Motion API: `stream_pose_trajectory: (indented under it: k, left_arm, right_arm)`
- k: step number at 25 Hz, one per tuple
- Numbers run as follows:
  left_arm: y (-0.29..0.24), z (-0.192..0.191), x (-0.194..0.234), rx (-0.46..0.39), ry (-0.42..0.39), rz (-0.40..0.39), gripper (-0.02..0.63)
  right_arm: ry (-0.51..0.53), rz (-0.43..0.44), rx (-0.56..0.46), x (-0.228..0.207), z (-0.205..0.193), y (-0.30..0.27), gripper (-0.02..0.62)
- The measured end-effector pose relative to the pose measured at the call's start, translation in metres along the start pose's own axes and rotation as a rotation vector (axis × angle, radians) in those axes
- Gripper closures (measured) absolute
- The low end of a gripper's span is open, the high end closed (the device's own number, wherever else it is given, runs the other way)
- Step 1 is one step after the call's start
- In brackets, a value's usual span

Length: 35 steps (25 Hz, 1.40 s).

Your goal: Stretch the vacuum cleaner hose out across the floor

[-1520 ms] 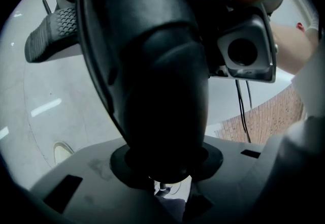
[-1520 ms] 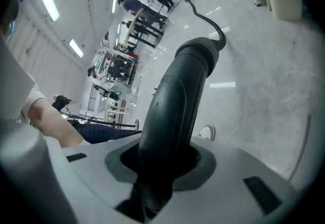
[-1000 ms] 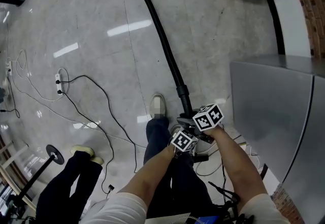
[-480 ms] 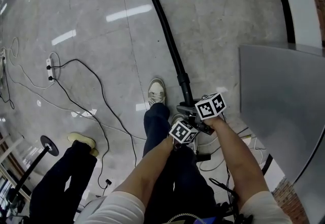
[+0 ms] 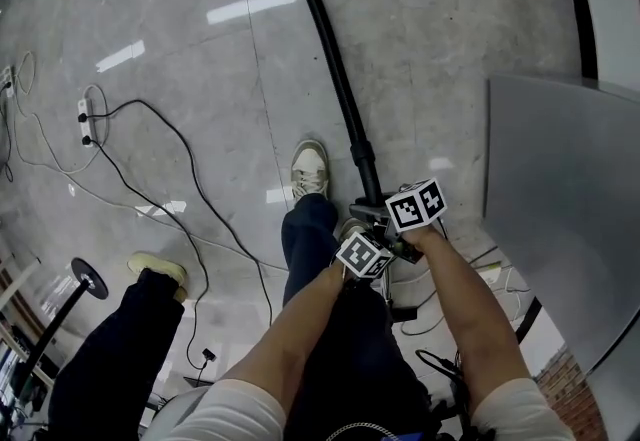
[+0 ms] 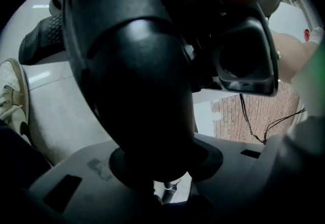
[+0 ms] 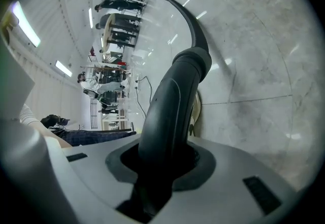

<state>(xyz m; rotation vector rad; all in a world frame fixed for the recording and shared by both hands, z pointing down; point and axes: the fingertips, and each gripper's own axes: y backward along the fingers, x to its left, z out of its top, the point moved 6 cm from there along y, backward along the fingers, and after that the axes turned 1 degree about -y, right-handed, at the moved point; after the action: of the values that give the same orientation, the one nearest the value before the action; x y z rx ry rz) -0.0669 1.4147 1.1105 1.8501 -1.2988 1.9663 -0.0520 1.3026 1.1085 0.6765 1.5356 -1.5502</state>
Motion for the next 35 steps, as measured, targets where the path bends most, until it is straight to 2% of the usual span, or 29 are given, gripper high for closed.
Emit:
stream_pose_trajectory:
  k: [4,9,13,16,18,20,30,35]
  left_arm:
    - [-0.01,-0.009,0.009,0.024,0.008,0.023,0.48]
    - [-0.016,-0.016,0.019,0.005,0.005,0.064,0.48]
    - [-0.014,-0.019,0.025,0.011,0.014,0.121,0.468]
    - [-0.016,-0.02,0.028,0.016,-0.015,0.152,0.43]
    - [-0.016,-0.023,0.028,0.018,-0.03,0.152,0.403]
    - [-0.01,-0.02,0.023,0.004,-0.037,0.141,0.399]
    - [0.026,0.01,0.013,-0.088,-0.016,0.158,0.4]
    - [0.068,0.03,0.002,-0.152,-0.016,0.219,0.4]
  right_arm:
    - [-0.024,-0.003,0.005,-0.017,-0.008,-0.011,0.486]
    - [-0.029,-0.01,0.003,-0.02,-0.003,-0.018,0.486]
    - [-0.063,-0.045,-0.043,-0.028,-0.004,-0.024,0.485]
    - [-0.088,-0.107,-0.083,-0.043,-0.005,-0.019,0.468]
    - [-0.083,-0.18,-0.056,-0.054,-0.014,-0.013,0.437]
    - [-0.066,-0.236,-0.028,-0.063,-0.024,-0.006,0.436]
    - [-0.048,-0.322,-0.029,-0.055,-0.018,0.021,0.433]
    - [-0.025,-0.395,-0.007,-0.033,-0.016,0.045,0.413]
